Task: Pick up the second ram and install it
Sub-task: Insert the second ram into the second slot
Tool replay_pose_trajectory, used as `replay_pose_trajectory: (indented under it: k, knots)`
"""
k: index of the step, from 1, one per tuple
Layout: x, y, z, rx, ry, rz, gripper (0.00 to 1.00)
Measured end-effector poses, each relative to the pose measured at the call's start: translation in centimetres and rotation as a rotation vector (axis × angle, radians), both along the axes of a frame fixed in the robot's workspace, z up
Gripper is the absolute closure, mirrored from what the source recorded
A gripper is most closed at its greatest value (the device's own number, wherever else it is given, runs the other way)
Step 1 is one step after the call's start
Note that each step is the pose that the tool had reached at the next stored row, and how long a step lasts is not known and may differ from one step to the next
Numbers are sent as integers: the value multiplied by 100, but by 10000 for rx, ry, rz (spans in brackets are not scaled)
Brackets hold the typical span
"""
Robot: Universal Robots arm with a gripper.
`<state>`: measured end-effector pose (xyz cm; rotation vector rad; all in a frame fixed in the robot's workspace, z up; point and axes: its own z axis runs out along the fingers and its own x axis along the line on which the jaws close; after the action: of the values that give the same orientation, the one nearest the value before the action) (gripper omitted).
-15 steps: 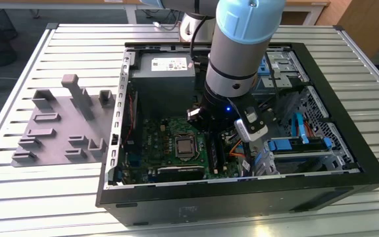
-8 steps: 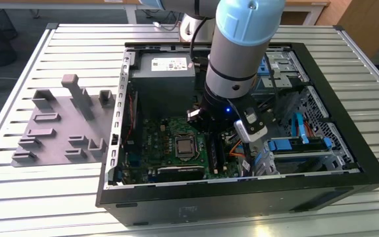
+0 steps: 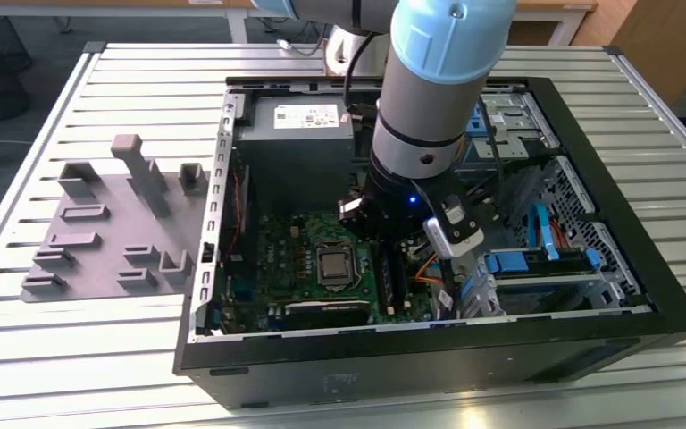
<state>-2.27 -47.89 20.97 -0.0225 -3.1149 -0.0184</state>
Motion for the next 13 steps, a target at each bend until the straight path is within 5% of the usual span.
replay_pose_trajectory:
  k: [13]
  knots:
    - [-2,-3,14,-1,0,-1,86]
